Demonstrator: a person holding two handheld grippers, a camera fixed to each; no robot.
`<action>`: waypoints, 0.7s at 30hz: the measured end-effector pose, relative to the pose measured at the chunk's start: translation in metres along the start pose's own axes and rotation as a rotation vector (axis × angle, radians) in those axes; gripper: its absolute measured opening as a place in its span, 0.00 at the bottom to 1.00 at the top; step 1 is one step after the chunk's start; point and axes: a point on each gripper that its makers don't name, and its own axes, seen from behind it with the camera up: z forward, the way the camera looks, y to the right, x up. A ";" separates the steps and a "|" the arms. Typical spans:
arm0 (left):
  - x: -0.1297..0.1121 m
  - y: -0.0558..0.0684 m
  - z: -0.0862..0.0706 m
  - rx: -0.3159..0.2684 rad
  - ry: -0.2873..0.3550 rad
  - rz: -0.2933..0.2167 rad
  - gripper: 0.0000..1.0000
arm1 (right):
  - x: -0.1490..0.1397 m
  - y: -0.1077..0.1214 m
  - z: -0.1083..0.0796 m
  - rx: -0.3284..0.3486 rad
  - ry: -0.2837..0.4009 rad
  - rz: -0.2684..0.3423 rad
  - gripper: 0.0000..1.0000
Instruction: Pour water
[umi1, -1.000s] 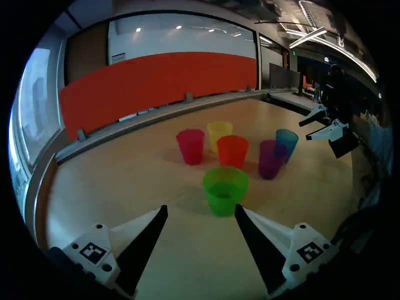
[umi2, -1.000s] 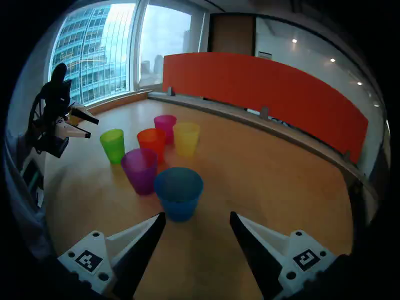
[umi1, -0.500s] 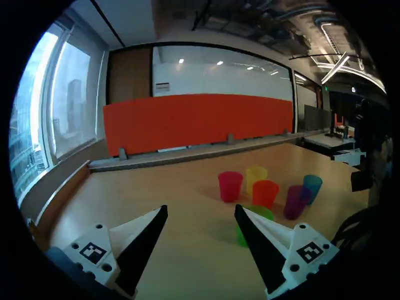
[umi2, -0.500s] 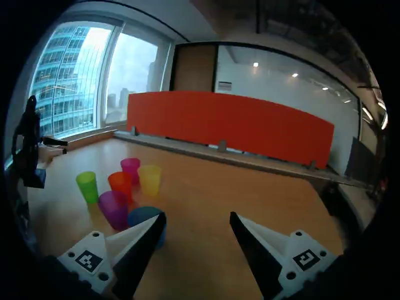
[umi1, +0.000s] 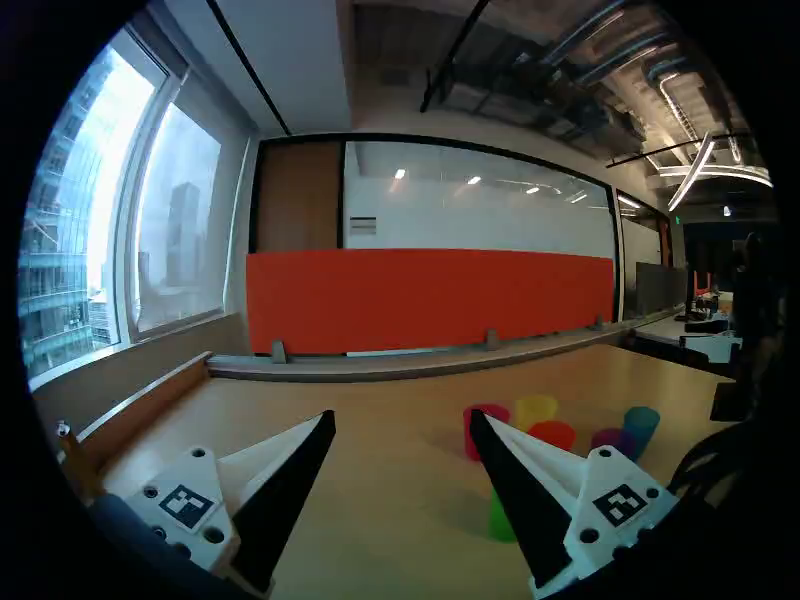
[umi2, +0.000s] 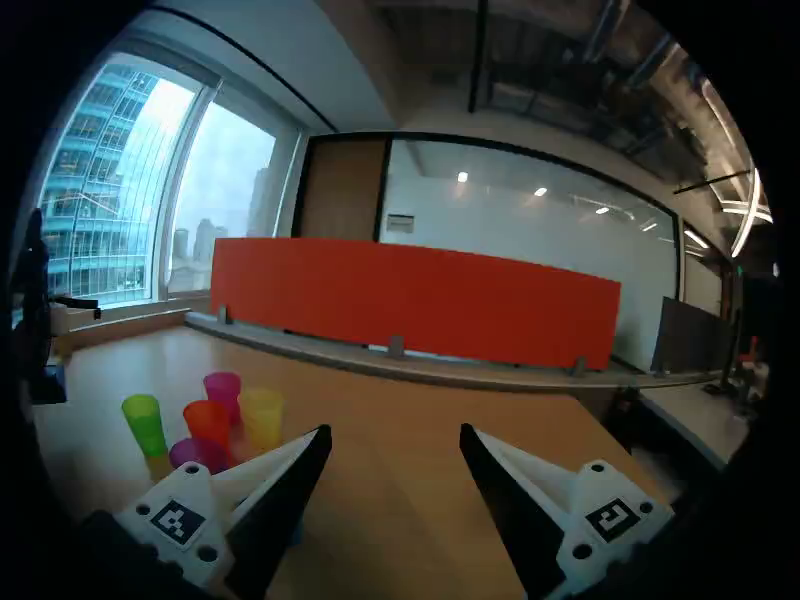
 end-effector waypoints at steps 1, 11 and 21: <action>0.003 -0.001 0.000 0.006 0.013 -0.001 1.00 | 0.002 0.002 0.000 -0.014 0.010 0.002 0.99; 0.030 -0.003 0.000 0.051 0.090 0.001 1.00 | 0.028 0.017 -0.004 -0.157 0.105 0.037 0.99; 0.035 -0.002 0.006 0.057 0.095 0.001 1.00 | 0.033 0.013 -0.007 -0.193 0.124 0.056 0.99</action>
